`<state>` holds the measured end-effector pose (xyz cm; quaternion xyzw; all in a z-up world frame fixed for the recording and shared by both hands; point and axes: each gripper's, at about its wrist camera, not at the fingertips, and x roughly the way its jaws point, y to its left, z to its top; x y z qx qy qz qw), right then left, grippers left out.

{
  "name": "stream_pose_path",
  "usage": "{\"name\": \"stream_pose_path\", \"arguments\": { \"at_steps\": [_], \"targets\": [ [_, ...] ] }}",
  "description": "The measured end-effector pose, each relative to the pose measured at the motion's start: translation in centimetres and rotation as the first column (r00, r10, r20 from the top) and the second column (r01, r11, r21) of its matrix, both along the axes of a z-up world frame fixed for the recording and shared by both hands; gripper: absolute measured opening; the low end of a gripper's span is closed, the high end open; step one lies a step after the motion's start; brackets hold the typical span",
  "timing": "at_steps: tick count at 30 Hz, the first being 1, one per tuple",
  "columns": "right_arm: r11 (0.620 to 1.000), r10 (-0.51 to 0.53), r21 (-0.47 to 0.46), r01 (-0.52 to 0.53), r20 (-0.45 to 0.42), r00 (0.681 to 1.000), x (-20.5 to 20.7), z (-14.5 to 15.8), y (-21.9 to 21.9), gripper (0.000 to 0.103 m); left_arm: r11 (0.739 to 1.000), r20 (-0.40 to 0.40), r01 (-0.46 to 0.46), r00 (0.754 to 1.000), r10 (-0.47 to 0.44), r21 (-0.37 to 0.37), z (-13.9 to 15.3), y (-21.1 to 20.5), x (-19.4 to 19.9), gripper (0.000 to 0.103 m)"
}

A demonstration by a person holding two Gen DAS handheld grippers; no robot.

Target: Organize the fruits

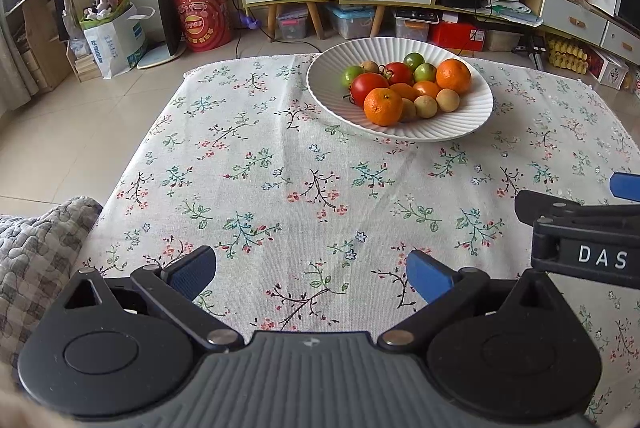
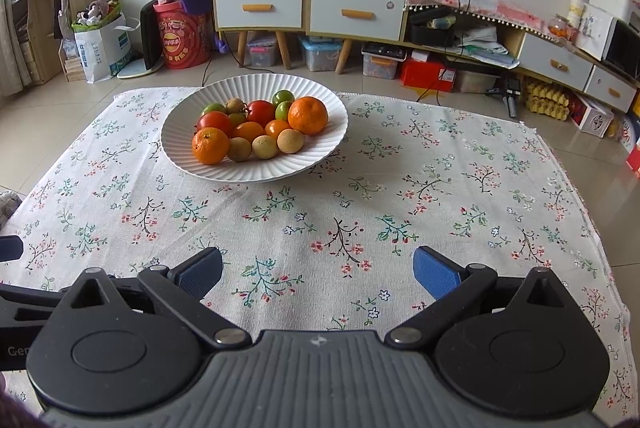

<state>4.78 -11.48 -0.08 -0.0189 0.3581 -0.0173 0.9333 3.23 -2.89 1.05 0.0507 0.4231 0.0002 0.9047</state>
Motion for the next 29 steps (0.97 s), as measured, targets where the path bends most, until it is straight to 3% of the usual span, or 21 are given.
{"name": "stream_pose_path", "arguments": {
  "at_steps": [29],
  "targets": [
    [1.0, -0.003, 0.002, 0.003, 0.002, 1.0, 0.03, -0.08, -0.24, 0.102, 1.0, 0.004, -0.008, 1.0, 0.008, 0.012, -0.17, 0.02, 0.03, 0.097]
  ]
}}
